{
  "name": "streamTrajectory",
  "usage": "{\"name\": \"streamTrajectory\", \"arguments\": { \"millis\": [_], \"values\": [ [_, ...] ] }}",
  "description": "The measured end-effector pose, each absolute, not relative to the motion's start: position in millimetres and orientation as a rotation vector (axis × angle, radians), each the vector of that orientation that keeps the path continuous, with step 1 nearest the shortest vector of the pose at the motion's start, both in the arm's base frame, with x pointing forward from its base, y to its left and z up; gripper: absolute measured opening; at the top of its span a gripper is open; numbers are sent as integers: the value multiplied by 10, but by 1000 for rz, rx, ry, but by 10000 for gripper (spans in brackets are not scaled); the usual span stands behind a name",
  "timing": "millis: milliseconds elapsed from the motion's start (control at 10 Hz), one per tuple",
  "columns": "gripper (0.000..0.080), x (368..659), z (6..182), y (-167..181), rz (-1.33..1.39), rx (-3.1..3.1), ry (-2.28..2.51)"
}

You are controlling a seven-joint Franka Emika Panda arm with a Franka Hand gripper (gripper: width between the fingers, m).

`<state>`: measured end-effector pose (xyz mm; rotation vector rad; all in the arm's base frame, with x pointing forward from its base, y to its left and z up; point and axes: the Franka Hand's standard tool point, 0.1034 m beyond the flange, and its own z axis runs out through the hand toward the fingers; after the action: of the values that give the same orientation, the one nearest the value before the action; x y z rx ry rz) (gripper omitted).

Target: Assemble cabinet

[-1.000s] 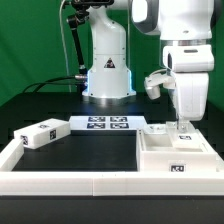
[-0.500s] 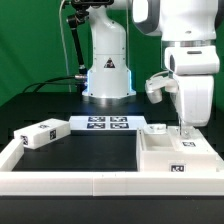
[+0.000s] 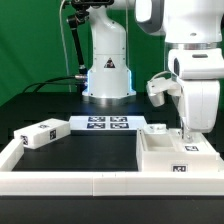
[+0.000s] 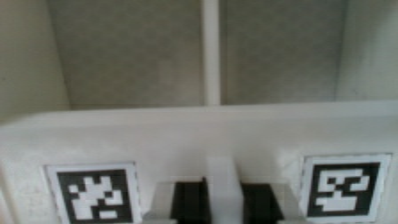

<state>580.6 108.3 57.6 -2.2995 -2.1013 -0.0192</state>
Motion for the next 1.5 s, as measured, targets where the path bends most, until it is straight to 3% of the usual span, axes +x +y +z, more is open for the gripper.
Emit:
{"name": "streamTrajectory", "arguments": {
  "millis": [300, 400, 500, 700, 800, 900, 1000, 1500],
  "values": [
    [74, 5767, 674, 1077, -40, -2331, -2087],
    [276, 5734, 716, 1067, -39, -2332, -2091],
    [276, 5698, 777, 1054, -41, -2340, -2092],
    [601, 5565, 873, 1031, -32, -2347, -2097],
    [601, 5476, 924, 1012, -24, -2348, -2102],
    [750, 5341, 982, 985, -9, -2349, -2109],
    [789, 5212, 1014, 963, 8, -2346, -2115],
    [797, 5180, 976, 957, 10, -2327, -2131]
  ]
}}
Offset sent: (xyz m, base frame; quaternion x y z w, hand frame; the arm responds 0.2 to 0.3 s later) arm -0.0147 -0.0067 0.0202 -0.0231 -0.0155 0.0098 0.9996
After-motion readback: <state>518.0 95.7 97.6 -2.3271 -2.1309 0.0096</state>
